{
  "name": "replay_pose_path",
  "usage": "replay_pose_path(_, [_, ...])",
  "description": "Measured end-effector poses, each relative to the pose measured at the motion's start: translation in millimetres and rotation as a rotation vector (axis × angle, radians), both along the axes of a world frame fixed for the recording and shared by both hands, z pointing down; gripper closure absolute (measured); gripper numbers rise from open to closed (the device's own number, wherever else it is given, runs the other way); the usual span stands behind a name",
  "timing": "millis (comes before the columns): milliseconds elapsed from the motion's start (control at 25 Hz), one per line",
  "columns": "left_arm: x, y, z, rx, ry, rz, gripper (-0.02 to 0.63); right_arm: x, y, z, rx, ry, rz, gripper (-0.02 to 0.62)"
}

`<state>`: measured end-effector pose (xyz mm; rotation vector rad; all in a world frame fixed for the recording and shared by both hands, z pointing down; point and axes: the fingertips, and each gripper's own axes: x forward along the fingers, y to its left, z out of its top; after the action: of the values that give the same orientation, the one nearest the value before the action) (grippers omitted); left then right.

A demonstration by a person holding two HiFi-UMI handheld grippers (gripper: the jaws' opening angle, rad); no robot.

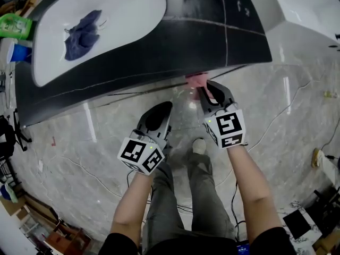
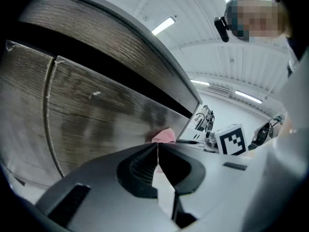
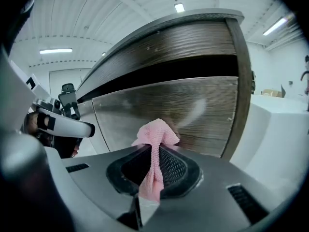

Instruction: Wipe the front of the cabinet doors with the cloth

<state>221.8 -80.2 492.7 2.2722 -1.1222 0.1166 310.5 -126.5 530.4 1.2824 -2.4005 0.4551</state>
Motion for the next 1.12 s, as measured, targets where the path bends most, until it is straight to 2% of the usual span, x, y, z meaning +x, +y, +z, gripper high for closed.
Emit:
replay_pose_path(360, [44, -4, 4, -0.001, -0.004, 0.04, 0.597, 64, -7, 8, -0.013, 0.012, 0.071, 0.541])
replay_pose_path(560, [57, -3, 7, -0.005, 0.004, 0.048, 0.595, 78, -1, 8, -0.017, -0.02, 0.104, 0.541])
replay_pose_path(840, [43, 1, 5, -0.004, 0.007, 0.033, 0.597, 45, 17, -1, -0.019, -0.051, 0.06, 0.541])
replay_pose_path(1120, [-8, 9, 5, -0.004, 0.002, -0.021, 0.597, -22, 38, 6, -0.042, -0.055, -0.031, 0.541])
